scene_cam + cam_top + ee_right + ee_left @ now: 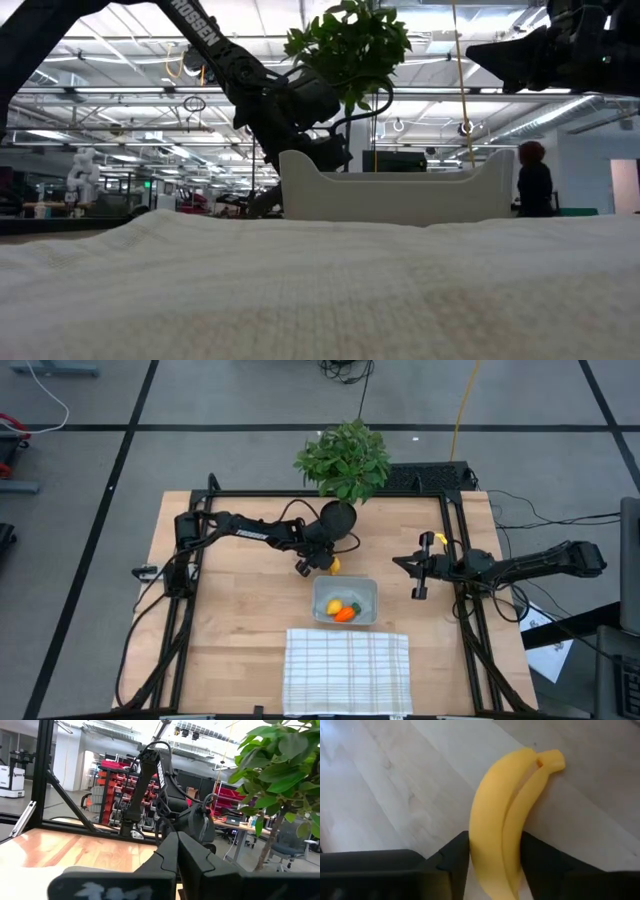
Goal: Pick and placing Produce into tupperware
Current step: Put the yellow banana into the gray bin
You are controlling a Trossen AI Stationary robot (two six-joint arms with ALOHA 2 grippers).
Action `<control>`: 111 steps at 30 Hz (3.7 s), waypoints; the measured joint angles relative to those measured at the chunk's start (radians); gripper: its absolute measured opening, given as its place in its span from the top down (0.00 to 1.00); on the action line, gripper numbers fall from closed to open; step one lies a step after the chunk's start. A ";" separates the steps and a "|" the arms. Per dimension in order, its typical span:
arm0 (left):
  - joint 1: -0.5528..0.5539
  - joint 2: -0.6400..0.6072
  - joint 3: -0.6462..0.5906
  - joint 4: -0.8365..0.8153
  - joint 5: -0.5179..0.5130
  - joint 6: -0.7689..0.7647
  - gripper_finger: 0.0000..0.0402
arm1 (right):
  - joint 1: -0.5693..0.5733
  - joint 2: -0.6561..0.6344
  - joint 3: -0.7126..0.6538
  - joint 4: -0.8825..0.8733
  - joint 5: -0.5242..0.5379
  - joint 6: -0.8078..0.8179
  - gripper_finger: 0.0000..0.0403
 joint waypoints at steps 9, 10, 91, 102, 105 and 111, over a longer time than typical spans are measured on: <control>-0.024 -0.023 -0.005 0.010 -0.071 0.005 0.72 | 0.000 0.000 0.000 0.000 0.000 0.000 1.00; -0.025 -0.030 -0.005 0.008 -0.080 0.008 0.72 | 0.000 0.000 0.000 0.000 0.000 0.000 1.00; -0.179 -0.542 -0.004 0.067 0.224 -0.842 0.68 | 0.002 0.002 0.000 0.015 -0.005 0.053 1.00; -0.186 -0.418 -0.001 0.190 0.218 -0.911 0.68 | 0.002 0.008 0.000 0.016 -0.005 0.057 1.00; -0.194 -0.379 0.005 0.191 0.218 -0.912 0.68 | 0.002 0.010 0.000 0.019 -0.006 0.067 1.00; -0.231 -0.282 0.138 0.072 0.214 -0.875 0.68 | 0.002 0.011 0.000 0.023 -0.005 0.072 1.00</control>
